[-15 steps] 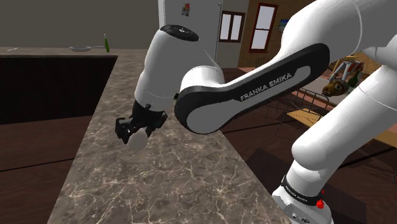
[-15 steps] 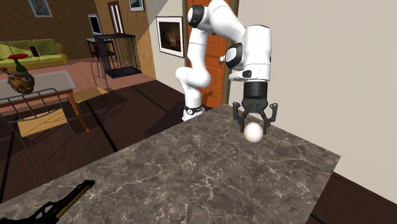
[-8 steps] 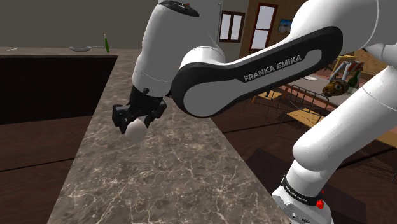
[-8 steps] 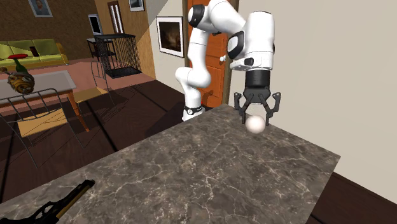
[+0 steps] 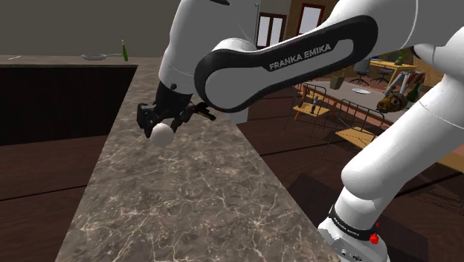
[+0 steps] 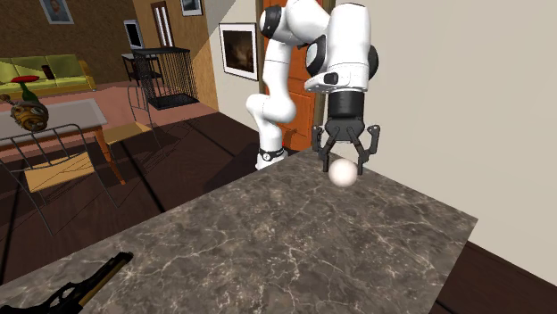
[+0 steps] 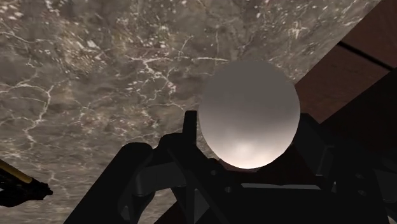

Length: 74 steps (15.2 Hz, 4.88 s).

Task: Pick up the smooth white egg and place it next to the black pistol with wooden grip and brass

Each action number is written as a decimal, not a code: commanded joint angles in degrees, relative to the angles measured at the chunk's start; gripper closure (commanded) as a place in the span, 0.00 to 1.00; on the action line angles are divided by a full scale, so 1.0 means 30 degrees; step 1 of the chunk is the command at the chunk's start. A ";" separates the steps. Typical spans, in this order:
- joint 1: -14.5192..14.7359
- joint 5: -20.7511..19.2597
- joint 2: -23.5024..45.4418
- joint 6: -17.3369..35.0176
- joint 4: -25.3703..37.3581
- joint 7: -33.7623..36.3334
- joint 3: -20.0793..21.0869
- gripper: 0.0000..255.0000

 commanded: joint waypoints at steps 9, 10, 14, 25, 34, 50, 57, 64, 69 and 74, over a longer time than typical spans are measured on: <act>-0.2233 -0.2366 0.4032 0.0587 0.2235 -0.2432 -0.1183 1.00; -0.2396 -0.2687 0.4518 0.0555 0.2595 -0.2596 -0.1299 1.00; -0.2864 -0.4041 0.6576 0.0265 0.4287 -0.3180 -0.1808 1.00; -0.2451 -0.7131 1.2807 -0.1930 1.1263 -0.5147 -0.3721 1.00; -0.0092 -0.8688 1.9445 -0.6063 2.1864 -0.7888 -0.5391 1.00; -0.0184 -0.9145 2.1479 -0.3992 2.1722 -0.8369 -0.5914 1.00; -0.0516 -0.9381 2.1681 -0.2348 2.0162 -0.8115 -0.6077 1.00; -0.0632 -0.9603 2.2002 -0.1240 1.9317 -0.7943 -0.6264 1.00; -0.0631 -0.9603 2.2003 -0.1240 1.9318 -0.7943 -0.6265 1.00; -0.0628 -0.9604 2.2005 -0.1242 1.9323 -0.7942 -0.6266 0.00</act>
